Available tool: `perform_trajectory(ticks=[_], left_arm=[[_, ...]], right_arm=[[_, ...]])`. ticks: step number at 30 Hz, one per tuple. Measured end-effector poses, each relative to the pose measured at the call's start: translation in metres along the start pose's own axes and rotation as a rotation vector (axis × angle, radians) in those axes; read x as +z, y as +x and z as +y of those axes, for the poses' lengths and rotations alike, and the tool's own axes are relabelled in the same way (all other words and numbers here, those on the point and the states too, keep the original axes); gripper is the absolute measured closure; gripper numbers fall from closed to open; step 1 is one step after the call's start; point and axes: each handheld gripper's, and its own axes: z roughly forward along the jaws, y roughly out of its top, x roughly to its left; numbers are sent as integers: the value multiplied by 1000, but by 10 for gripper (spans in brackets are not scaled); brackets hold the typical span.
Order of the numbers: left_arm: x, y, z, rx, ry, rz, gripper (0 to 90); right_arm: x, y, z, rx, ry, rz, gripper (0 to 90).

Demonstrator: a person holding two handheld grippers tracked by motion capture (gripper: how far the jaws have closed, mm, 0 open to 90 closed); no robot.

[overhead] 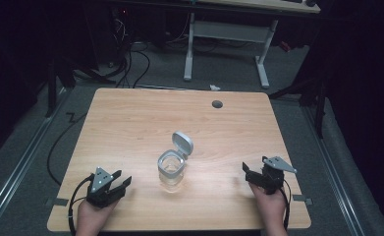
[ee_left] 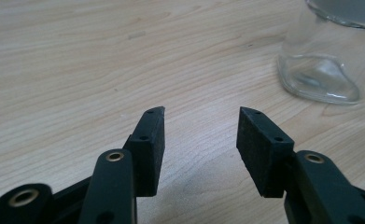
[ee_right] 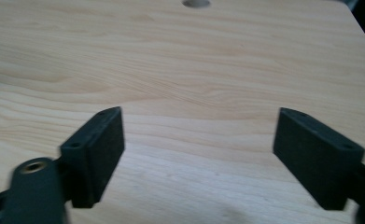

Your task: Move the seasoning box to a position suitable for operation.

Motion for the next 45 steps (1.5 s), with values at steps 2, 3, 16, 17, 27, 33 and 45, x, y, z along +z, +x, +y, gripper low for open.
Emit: perform_trajectory(ticks=[2,3,16,17,27,33,45], left_arm=[[0,-3,1,-8,-3,-8,522],[1,-4,1,-5,1,-11,522],[18,-18,0,-13,1,-3,513],[20,-19,1,-7,-1,2,514],[49,-23,2,-39,13,23,633],[66,-35,3,-54,27,-3,724],[75,-59,-2,-34,47,-57,896]], right_arm=[[-2,8,-1,-42,1,17,180],[-2,12,-2,-68,9,16,183],[-6,35,-3,-135,-34,113,225],[-5,38,-4,-145,-40,111,226],[4,58,-7,-162,-22,213,325],[6,67,-6,-144,-12,203,374],[0,68,-7,-89,-7,216,549]])
